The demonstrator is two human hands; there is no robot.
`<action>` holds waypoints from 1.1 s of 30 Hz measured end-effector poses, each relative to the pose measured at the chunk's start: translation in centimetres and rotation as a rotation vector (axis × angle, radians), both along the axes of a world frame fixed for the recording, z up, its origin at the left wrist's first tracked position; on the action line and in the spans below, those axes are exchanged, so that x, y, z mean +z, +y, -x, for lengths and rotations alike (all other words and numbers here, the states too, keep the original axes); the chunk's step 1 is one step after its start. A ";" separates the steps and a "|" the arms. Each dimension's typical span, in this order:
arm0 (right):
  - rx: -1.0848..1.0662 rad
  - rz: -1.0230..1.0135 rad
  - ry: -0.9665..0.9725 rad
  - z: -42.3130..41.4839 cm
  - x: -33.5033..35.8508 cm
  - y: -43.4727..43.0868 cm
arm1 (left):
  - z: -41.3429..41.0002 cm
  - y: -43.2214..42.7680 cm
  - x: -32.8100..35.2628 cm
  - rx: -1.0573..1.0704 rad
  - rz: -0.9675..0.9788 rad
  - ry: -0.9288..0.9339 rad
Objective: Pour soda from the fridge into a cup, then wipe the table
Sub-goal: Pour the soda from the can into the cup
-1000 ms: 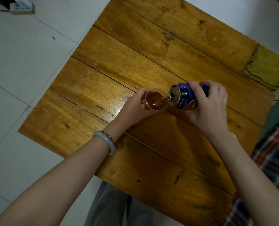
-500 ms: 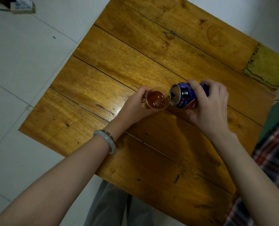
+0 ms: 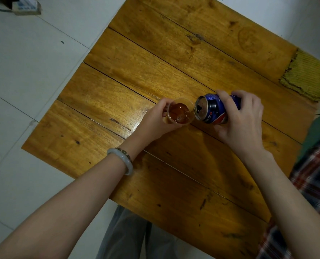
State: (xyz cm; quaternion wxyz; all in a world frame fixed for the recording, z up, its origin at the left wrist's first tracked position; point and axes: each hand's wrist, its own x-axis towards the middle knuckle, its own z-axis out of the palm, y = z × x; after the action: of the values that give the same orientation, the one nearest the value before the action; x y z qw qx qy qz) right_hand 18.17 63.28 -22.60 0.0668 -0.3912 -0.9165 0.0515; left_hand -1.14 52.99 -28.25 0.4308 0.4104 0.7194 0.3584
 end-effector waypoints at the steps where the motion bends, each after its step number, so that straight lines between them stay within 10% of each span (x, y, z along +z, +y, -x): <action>1: 0.000 -0.001 -0.001 0.0 0.0 0.0 | 0.0 0.0 0.0 0.000 0.002 0.001; 33: 0.013 -0.001 -0.028 0.2 0.2 0.0 | 0.0 -0.1 -0.4 -0.006 -0.032 0.007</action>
State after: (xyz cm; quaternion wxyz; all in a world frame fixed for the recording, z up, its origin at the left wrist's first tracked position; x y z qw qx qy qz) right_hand 17.96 63.31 -22.44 0.0540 -0.3860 -0.9198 0.0459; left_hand -1.16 52.92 -28.67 0.4228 0.4208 0.7137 0.3672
